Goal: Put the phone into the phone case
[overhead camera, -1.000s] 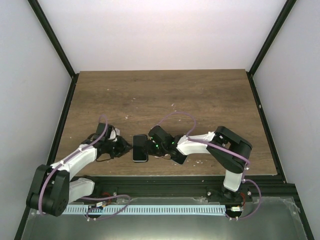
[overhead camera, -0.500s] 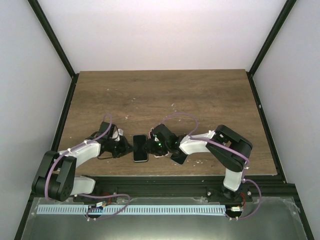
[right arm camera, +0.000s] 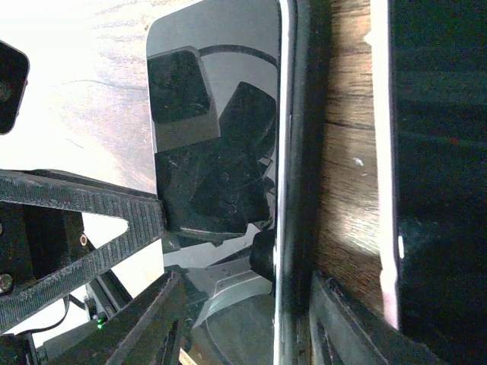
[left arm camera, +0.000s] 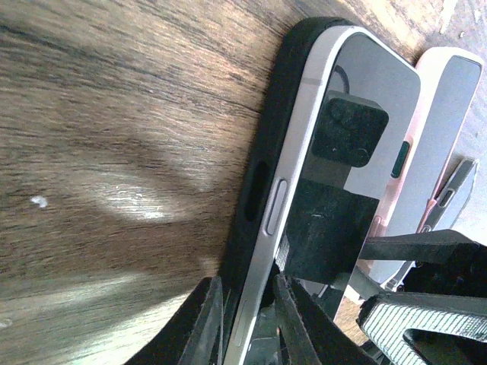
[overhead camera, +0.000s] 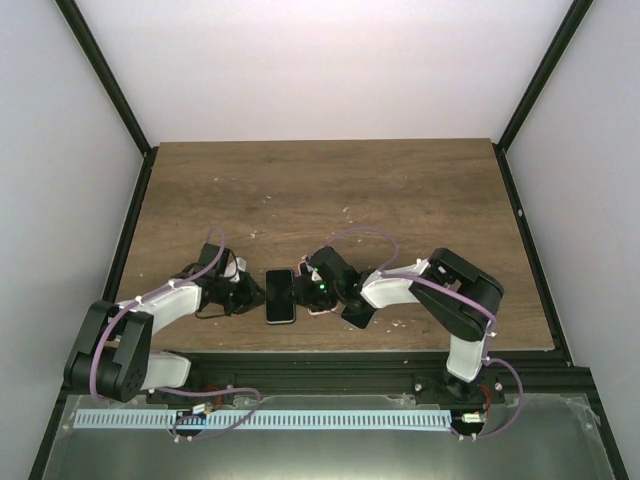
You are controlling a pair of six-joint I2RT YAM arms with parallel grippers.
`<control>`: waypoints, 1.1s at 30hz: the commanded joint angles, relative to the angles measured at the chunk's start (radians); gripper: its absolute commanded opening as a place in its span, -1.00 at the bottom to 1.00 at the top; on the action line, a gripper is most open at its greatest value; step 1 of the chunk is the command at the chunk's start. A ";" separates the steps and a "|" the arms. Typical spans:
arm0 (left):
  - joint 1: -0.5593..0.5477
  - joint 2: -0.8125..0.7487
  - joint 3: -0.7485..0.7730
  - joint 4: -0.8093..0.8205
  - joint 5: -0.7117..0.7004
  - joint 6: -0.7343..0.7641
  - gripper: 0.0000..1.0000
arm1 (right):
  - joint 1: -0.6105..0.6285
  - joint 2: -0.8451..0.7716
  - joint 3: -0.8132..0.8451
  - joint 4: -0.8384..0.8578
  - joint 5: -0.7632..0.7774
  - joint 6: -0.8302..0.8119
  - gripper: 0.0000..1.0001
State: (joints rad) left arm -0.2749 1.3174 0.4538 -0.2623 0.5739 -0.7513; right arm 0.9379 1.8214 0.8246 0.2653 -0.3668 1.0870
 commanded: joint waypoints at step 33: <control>0.064 -0.060 -0.179 0.214 0.230 -0.083 -0.69 | 0.013 0.018 -0.030 0.396 -0.176 0.064 -0.22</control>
State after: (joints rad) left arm -0.1883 1.2457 0.2893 -0.0463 0.7132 -0.8116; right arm 0.9272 1.8397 0.7815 0.4686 -0.4274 1.1431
